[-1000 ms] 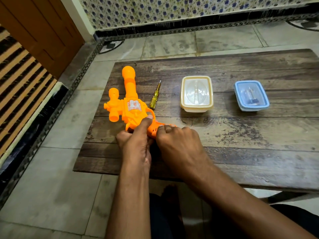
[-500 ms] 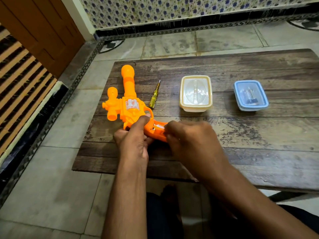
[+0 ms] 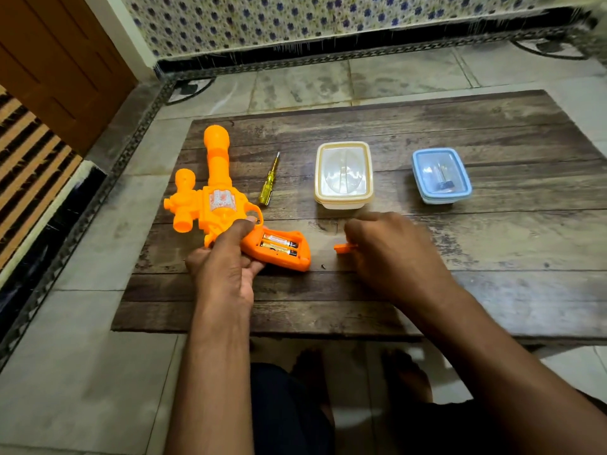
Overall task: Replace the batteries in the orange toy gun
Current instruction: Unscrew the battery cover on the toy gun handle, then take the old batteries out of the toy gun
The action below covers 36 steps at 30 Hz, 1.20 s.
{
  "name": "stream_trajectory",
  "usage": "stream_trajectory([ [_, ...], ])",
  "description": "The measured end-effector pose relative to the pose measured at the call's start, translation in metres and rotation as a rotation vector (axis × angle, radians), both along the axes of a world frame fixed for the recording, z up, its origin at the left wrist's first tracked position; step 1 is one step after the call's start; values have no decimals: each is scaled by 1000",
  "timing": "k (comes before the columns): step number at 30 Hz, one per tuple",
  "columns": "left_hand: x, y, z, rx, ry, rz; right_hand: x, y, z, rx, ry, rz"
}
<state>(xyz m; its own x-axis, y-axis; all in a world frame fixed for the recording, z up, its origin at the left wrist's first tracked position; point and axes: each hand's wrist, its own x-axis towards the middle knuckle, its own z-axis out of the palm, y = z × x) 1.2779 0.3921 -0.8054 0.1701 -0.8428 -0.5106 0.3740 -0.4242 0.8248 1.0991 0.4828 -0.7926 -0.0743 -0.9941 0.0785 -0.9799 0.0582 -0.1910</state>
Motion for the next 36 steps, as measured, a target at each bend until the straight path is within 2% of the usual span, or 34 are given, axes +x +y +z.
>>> stream_trajectory([
  [4, 3, -1, -1, 1, -1, -25, 2, 7, -1, 43, -14, 88],
  [10, 4, -3, -4, 12, 11, -15, -10, 8, -5, 104, -159, 161],
  [27, 7, -6, -7, 25, 18, -21, -10, -6, -13, 169, -222, 163],
  [32, 9, -8, -7, 32, 27, -15, -10, -7, -13, 150, -217, 182],
  [36, 11, -8, -6, 44, 24, 13, -3, -13, -15, 16, -264, 193],
])
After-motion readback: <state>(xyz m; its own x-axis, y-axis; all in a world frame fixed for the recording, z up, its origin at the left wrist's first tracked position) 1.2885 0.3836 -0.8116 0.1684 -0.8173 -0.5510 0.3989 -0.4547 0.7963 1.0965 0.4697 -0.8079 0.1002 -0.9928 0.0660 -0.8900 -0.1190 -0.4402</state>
